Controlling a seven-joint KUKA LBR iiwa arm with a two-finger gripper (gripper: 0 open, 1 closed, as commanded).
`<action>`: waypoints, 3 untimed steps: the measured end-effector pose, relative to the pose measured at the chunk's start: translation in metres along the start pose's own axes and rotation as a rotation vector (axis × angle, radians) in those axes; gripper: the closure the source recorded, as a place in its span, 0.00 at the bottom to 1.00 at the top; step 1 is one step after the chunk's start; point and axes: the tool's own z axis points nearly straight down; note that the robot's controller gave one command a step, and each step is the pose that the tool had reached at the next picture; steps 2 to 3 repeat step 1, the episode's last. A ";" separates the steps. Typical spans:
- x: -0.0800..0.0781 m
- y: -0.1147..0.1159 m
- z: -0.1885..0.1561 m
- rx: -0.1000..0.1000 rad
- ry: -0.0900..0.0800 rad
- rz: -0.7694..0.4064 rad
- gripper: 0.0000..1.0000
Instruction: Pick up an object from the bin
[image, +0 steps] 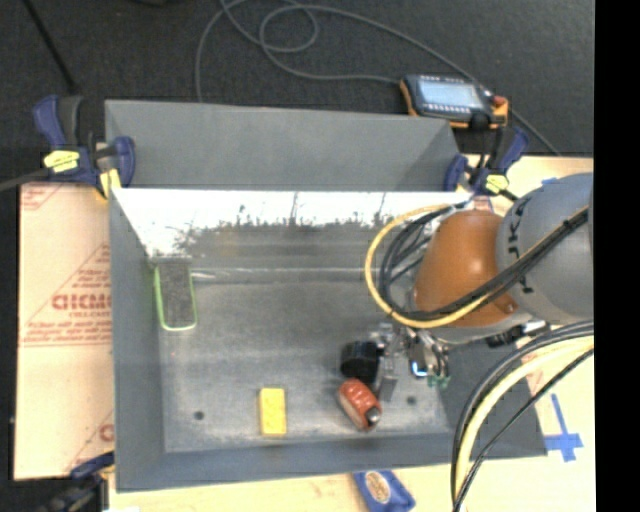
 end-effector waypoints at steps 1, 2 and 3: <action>0.008 -0.026 0.008 -0.001 0.004 0.009 1.00; 0.008 -0.026 0.008 -0.001 0.004 0.009 1.00; 0.008 -0.026 0.008 -0.001 0.004 0.009 1.00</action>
Offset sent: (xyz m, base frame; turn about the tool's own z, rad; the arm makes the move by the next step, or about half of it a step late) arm 0.0136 -0.0260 0.1214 0.0808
